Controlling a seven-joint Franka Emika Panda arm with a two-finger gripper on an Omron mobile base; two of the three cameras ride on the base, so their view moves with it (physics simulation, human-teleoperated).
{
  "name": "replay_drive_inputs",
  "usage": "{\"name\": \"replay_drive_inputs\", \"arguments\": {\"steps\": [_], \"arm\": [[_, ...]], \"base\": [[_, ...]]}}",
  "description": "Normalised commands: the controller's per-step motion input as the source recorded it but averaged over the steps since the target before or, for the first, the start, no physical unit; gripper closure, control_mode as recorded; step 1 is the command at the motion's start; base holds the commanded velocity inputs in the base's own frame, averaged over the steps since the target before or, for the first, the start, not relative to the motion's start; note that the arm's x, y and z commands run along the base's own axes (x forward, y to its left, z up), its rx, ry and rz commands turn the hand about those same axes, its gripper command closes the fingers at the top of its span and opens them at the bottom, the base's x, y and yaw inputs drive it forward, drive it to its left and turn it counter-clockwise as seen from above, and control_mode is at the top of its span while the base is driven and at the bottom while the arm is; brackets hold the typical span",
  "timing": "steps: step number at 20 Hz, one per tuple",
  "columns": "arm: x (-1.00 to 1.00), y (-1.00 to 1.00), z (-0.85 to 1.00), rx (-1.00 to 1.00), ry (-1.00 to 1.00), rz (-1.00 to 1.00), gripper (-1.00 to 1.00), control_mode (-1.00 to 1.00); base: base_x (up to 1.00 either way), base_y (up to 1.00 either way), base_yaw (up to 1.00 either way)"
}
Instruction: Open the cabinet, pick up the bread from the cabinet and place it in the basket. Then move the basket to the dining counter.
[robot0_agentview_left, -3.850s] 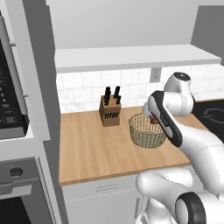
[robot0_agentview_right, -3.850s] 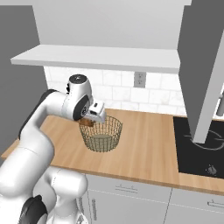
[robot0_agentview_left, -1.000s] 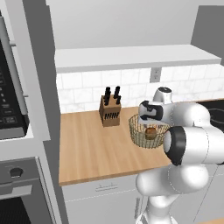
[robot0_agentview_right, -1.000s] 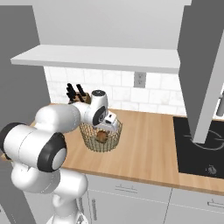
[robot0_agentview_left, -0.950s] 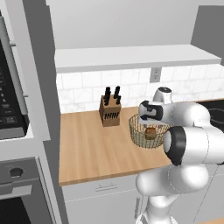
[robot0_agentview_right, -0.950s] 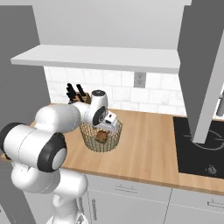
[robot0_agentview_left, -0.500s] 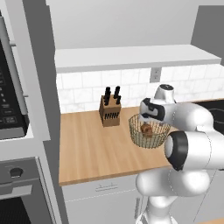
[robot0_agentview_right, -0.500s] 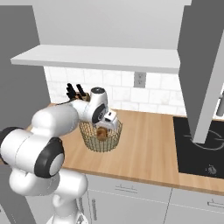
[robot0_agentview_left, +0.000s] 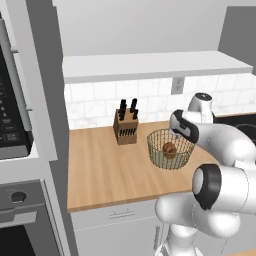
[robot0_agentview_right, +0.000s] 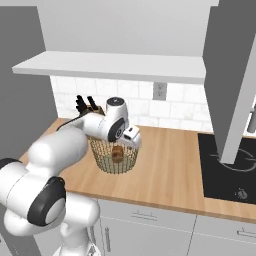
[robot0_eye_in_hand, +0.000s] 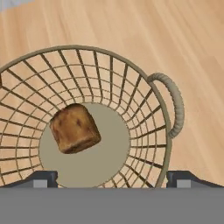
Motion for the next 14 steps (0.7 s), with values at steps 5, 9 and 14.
{"name": "replay_drive_inputs", "arguments": {"steps": [5,9,14], "arm": [[0.06,-0.36,-0.03,0.04,0.00,-0.15,-1.00,-1.00],[0.04,-0.17,-0.18,0.02,0.00,-0.15,-1.00,-1.00],[0.00,-0.24,-0.31,0.01,0.00,-0.05,-1.00,-1.00]], "base": [[0.00,0.00,0.00],[0.00,0.00,0.00],[0.00,0.00,0.00]]}}
